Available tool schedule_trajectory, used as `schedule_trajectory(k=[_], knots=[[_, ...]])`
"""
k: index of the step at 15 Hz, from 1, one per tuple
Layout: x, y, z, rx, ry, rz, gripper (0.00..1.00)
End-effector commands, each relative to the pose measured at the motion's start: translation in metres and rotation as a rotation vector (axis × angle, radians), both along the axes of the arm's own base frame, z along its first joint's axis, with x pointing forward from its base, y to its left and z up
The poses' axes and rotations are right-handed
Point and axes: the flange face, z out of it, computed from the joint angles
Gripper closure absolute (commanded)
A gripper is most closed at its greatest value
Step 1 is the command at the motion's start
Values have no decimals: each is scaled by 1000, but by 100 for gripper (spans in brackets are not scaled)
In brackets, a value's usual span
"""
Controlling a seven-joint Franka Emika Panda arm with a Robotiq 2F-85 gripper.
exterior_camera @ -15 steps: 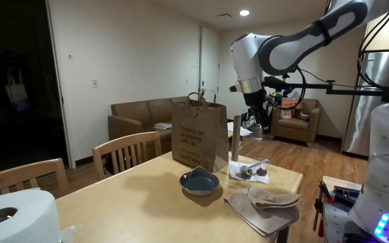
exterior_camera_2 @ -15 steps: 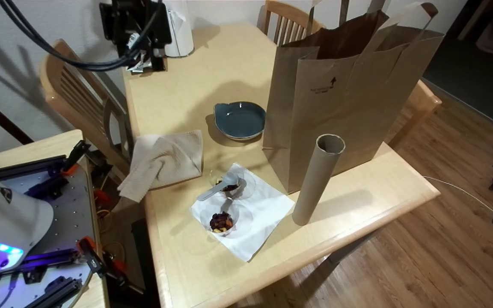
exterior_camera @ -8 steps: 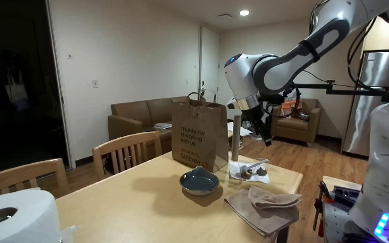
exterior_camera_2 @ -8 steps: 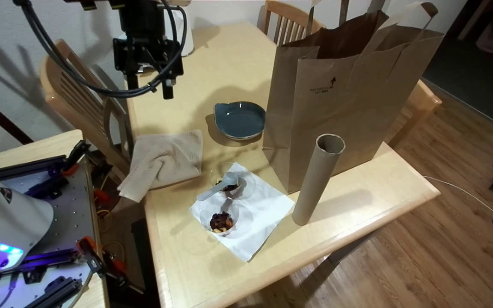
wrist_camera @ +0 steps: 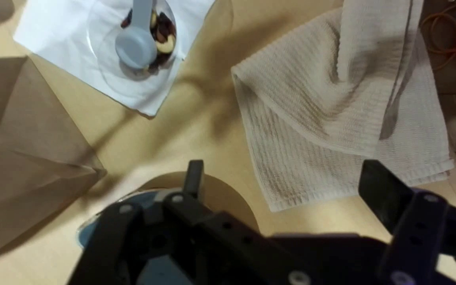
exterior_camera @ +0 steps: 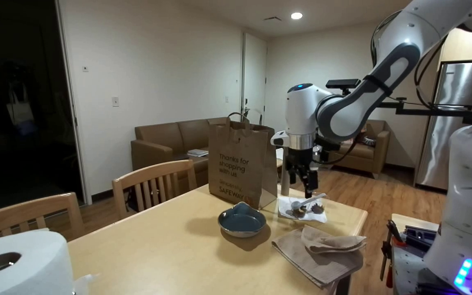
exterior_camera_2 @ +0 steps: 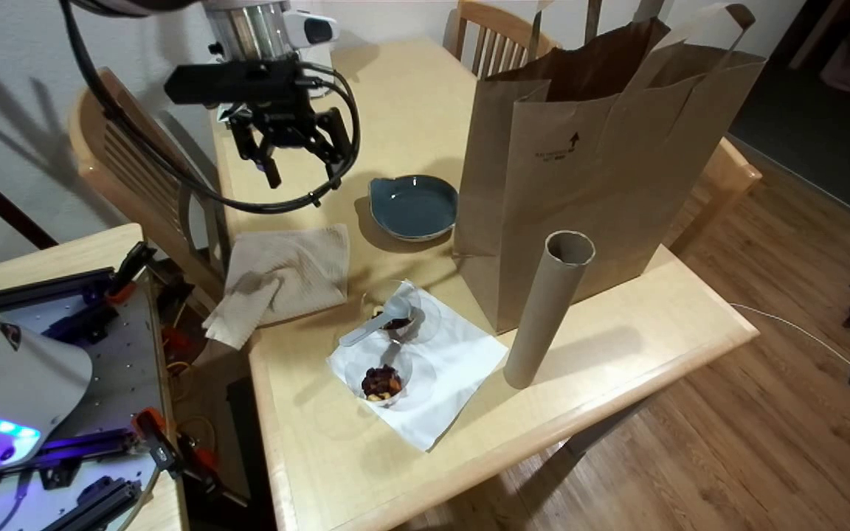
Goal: Use the towel to wipe the table
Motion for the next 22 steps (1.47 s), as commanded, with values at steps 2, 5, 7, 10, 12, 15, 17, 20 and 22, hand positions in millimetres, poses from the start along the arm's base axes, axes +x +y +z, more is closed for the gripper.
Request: schedule_trajectory(k=[2, 5, 7, 10, 12, 15, 17, 20, 22], knots=[[-3, -1, -15, 44, 1, 41, 0], [-2, 0, -13, 44, -3, 40, 0], [1, 4, -27, 115, -19, 123, 0], [0, 11, -60, 209, 47, 191, 0], [-3, 11, -83, 244, 140, 166, 0], [-10, 11, -108, 239, 220, 144, 0], [-12, 11, -116, 210, 231, 135, 0], [-16, 11, -127, 161, 227, 173, 0], [-20, 10, -132, 85, 191, 285, 0]])
